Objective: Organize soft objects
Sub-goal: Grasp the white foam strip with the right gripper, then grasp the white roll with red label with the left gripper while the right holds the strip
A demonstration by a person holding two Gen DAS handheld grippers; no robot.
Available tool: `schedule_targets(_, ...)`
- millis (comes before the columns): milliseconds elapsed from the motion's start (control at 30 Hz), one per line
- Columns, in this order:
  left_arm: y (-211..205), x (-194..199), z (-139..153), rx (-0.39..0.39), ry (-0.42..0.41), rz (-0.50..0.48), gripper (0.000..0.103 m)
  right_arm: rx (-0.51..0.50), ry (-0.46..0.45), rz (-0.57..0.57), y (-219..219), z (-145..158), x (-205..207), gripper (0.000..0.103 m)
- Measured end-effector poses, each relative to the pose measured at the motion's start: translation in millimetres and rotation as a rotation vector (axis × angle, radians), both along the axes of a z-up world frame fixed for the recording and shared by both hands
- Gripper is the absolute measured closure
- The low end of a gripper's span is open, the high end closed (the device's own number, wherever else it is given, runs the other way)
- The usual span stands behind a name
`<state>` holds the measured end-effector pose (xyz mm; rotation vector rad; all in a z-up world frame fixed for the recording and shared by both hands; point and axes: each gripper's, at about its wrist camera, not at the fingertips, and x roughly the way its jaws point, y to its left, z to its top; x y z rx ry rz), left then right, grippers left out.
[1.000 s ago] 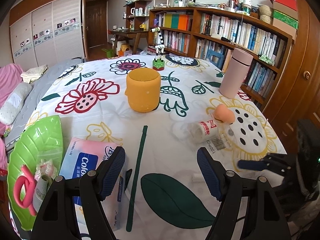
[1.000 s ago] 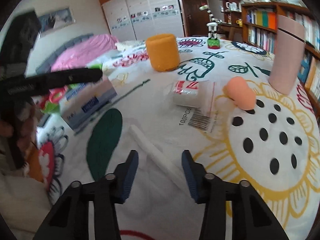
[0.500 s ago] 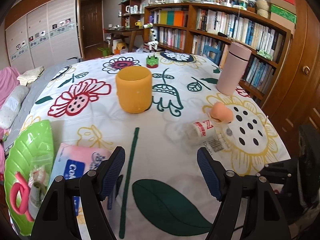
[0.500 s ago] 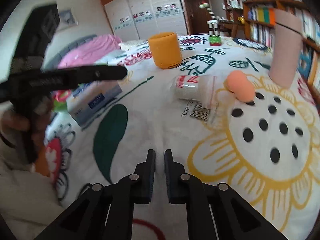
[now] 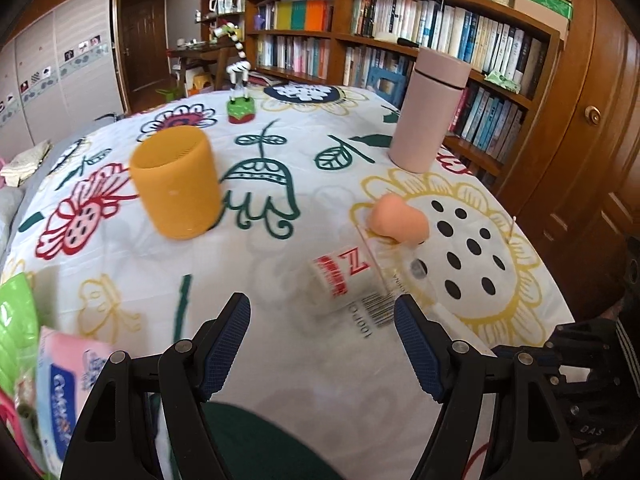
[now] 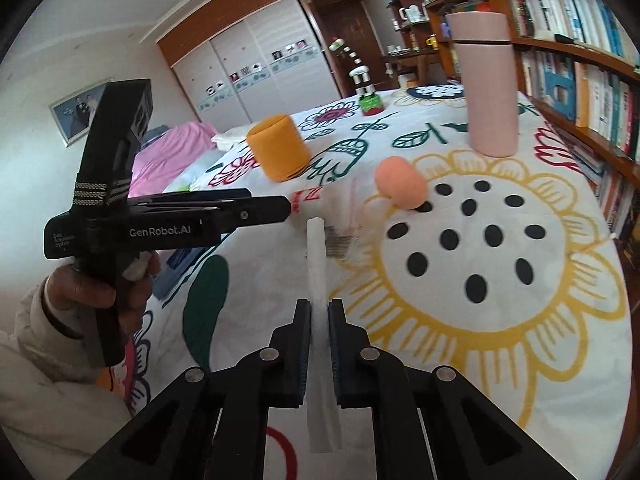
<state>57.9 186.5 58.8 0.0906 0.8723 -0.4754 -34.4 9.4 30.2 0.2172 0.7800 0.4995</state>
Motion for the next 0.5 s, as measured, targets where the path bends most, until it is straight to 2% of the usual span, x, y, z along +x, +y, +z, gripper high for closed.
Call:
schedule_targets(400, -21.7, 32.8, -22.3, -0.065, 0.100, 0.012, 0.030, 0.003, -0.008, -0.090, -17.3, -3.3, 8.8, 0.093)
schedule_targets(433, -22.3, 34.7, -23.6, -0.064, 0.100, 0.016, 0.033, 0.001, -0.007, -0.093, -17.8, -3.8, 9.6, 0.093)
schedule_targets(500, -22.9, 38.5, -26.5, -0.066, 0.108, 0.020, 0.047, 0.003, -0.004, -0.097, -18.3, -4.7, 10.7, 0.093)
